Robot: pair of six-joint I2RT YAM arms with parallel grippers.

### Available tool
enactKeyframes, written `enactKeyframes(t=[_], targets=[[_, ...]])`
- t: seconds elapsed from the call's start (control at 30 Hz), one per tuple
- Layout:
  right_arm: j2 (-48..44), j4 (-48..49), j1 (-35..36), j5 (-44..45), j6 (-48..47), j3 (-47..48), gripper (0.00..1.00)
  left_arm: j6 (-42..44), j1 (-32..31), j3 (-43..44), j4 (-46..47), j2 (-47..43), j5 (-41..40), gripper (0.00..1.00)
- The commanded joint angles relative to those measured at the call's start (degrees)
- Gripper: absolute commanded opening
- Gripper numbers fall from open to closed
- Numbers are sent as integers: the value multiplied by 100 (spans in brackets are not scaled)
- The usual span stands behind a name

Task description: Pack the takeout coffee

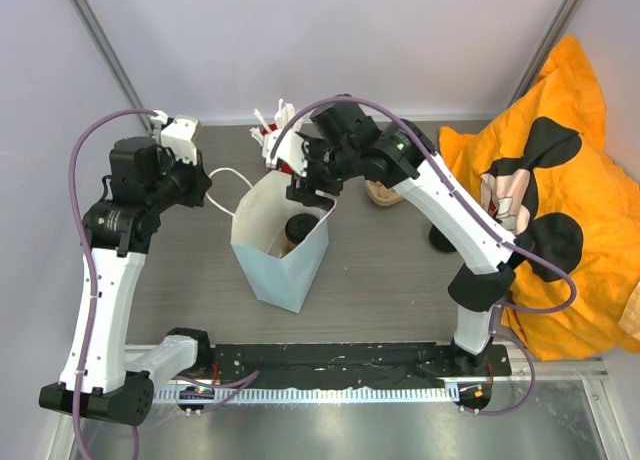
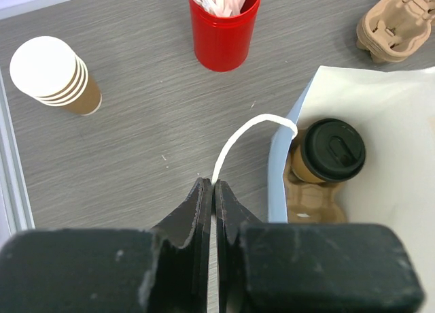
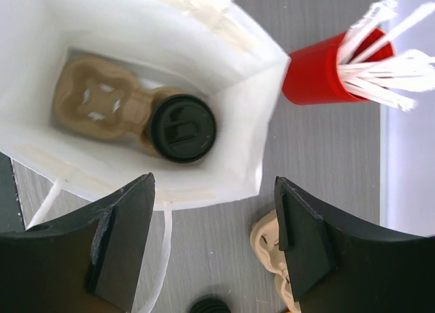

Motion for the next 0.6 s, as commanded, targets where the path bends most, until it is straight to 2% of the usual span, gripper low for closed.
enactKeyframes(t=[0.0,0.1,0.23,0.37,0.57], targets=[[-441,498,-311,180,253,60,75,-22,50,106,126,-53,112,6],[-599,788,-601,277,411,-177,75,-13,50,124,135,-53,121,5],[-819,1149,-997,-12,552,-687,75,-22,50,142,135,-35,147,5],[-916,1141,-1024,-460,535,-916,75,-31,59,141,143,-35,147,4],[-951,1210,-1050,-409,578,-1057,75,4,59,150,135,-70,200,4]])
